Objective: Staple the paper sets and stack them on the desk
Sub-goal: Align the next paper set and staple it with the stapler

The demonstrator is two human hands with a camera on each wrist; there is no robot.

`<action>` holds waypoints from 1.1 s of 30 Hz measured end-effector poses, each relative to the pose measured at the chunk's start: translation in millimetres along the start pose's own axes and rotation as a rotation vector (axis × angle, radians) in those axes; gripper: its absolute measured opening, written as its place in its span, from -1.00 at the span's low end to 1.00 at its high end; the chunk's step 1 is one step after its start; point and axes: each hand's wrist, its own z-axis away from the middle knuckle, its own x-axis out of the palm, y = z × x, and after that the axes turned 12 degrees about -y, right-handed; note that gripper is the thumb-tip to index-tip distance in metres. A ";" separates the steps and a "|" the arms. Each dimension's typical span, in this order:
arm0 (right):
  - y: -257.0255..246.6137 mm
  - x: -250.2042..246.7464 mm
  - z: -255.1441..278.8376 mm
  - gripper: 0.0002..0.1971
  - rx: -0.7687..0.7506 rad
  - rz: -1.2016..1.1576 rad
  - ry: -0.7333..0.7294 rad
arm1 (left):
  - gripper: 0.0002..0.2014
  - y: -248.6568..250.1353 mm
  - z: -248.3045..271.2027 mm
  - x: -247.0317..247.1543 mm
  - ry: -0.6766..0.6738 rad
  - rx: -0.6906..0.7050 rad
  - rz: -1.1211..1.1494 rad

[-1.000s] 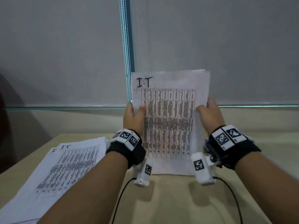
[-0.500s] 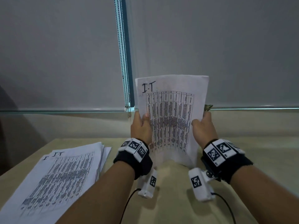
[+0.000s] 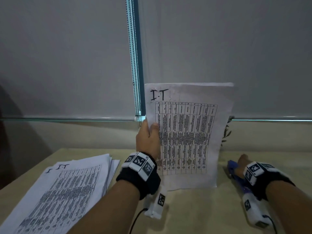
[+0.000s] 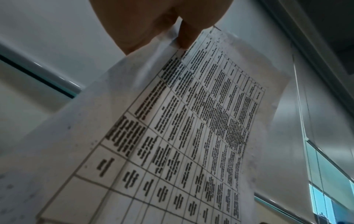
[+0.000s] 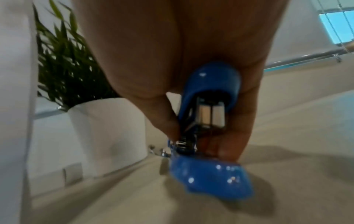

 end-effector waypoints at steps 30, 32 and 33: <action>-164.3 -82.3 186.6 -0.51 -1.206 -1.076 0.893 | -0.83 49.3 61.6 0.4 -0.161 0.417 -0.087; -163.9 -82.4 189.2 -0.52 -1.218 -1.034 0.908 | -0.83 51.1 63.0 2.0 -0.168 0.428 -0.074; -163.6 -82.5 190.3 -0.53 -1.224 -1.024 0.907 | -0.83 51.4 63.3 2.6 -0.169 0.432 -0.066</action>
